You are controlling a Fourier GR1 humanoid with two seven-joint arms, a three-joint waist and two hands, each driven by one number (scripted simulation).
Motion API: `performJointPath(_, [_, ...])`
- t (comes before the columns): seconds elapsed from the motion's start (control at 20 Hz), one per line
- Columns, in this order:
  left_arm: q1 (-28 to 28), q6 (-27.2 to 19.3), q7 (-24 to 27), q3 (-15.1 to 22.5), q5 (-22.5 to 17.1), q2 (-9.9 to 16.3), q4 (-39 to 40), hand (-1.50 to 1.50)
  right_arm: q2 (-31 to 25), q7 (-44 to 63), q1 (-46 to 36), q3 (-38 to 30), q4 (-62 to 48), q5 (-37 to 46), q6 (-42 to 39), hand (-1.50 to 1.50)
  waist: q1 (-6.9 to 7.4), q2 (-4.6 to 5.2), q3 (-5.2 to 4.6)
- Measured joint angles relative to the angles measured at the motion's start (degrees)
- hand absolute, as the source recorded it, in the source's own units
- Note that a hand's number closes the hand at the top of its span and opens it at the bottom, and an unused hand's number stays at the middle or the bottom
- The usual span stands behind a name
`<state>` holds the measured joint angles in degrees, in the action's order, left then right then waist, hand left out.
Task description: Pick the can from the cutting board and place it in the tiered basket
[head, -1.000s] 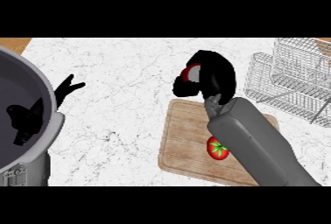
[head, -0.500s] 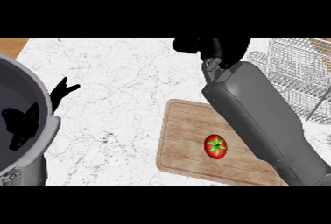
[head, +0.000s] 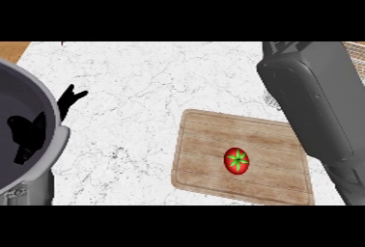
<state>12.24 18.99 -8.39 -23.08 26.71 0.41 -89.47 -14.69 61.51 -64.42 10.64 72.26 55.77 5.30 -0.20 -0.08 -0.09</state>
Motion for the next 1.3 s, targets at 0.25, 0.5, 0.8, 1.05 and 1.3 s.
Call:
performJointPath(0.25, [-1.1,0.4,-0.2,0.3,-0.7,0.1,-1.2,0.0,-3.8,-3.6,-0.4,-2.6,-2.7,-0.8,-3.8,1.5,0.27,0.05,0.02])
performJointPath(0.5, [-0.8,0.8,-0.3,-0.1,-0.6,0.1,-1.7,0.0,-8.7,-6.4,0.7,-2.3,-7.4,2.0,-6.4,1.5,0.42,0.2,0.0])
performJointPath(0.8, [-0.7,0.7,-0.5,0.1,-0.7,0.1,-2.1,0.0,-14.9,-8.6,1.8,-1.6,-10.9,5.8,-10.6,1.5,0.22,0.14,0.02])
performJointPath(1.05, [-1.0,0.7,-0.3,0.0,-0.7,0.2,-1.9,0.0,-18.8,-13.9,4.7,-3.8,-11.9,5.4,-10.7,1.5,0.17,0.13,0.04])
performJointPath(1.3, [0.1,0.2,-0.2,-0.3,-0.4,0.4,0.0,0.0,-20.8,-20.0,8.6,-6.8,-11.7,2.3,-11.0,1.5,-0.02,0.13,0.06])
